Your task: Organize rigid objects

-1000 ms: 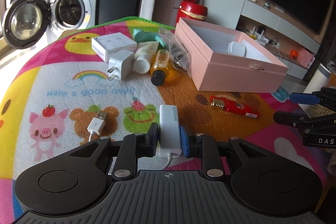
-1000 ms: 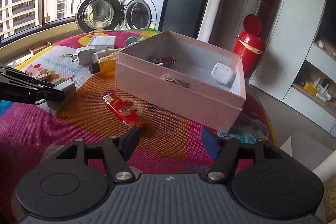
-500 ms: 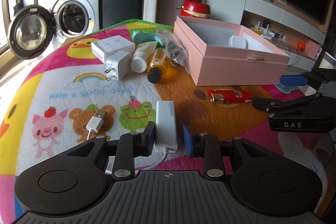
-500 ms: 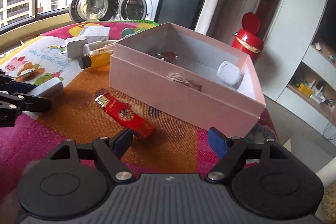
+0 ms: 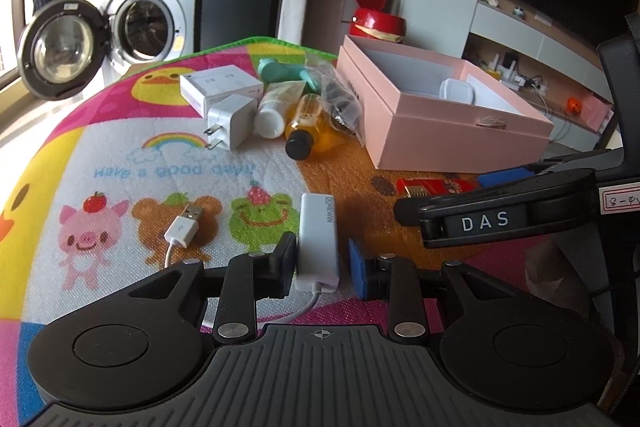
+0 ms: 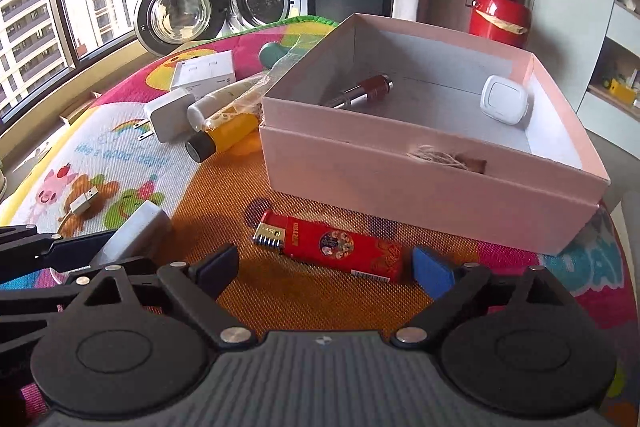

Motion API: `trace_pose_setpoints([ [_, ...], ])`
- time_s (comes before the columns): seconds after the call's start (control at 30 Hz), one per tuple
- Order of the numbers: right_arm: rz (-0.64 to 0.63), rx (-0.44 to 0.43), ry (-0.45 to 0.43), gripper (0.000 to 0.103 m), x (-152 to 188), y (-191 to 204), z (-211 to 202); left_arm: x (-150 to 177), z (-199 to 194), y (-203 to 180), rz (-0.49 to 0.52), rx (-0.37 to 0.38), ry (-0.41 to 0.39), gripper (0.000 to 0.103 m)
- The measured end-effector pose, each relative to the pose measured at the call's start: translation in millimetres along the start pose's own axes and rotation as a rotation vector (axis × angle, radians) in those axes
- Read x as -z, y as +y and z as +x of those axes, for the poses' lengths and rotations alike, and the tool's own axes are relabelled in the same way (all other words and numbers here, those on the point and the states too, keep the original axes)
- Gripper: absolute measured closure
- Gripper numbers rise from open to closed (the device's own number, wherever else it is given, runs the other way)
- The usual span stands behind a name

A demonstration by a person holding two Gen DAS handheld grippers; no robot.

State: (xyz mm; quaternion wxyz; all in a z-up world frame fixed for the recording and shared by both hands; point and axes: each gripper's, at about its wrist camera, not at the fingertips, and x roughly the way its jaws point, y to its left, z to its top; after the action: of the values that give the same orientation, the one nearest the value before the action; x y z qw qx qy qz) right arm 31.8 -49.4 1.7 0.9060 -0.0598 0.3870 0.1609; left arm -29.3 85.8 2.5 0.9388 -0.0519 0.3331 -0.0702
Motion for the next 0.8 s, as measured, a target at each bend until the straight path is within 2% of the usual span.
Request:
trace_pose_setpoints([
  [0.1, 0.007, 0.004, 0.001, 0.020, -6.2, -0.6, 1.1, -2.3, 0.1, -3.3, 0.012, -0.013, 0.009, 0.072],
  [0.17, -0.010, -0.010, 0.002, 0.020, -4.8, -4.7, -4.6, -4.9, 2.1, -6.3, 0.024, -0.030, 0.013, 0.073],
  [0.2, -0.017, -0.014, -0.004, 0.020, -2.3, -7.1, -9.3, -6.2, 3.0, -7.0, 0.025, -0.043, 0.014, 0.078],
  [0.27, -0.045, -0.018, -0.025, 0.020, 4.7, -12.8, -22.6, -9.3, 3.7, -6.5, 0.008, -0.044, 0.018, 0.078],
  [0.43, -0.115, -0.016, -0.104, 0.020, 22.5, -39.0, -68.9, -14.6, -9.6, -18.9, 0.075, 0.046, -0.011, 0.079],
  [0.53, -0.129, 0.021, -0.195, 0.020, 20.5, -60.7, -103.4, -44.3, -32.7, -32.1, 0.126, 0.121, -0.093, 0.079],
  [0.67, -0.109, 0.081, -0.396, 0.020, -11.3, -85.9, -152.1, -116.7, -69.5, -57.9, 0.215, 0.193, -0.293, 0.079],
  [0.73, -0.107, 0.135, -0.505, 0.020, -33.2, -93.3, -168.6, -152.1, -75.7, -70.2, 0.219, 0.243, -0.378, 0.079],
  [0.8, -0.109, 0.184, -0.561, 0.020, -50.4, -95.9, -169.1, -180.5, -67.0, -77.7, 0.175, 0.302, -0.412, 0.079],
])
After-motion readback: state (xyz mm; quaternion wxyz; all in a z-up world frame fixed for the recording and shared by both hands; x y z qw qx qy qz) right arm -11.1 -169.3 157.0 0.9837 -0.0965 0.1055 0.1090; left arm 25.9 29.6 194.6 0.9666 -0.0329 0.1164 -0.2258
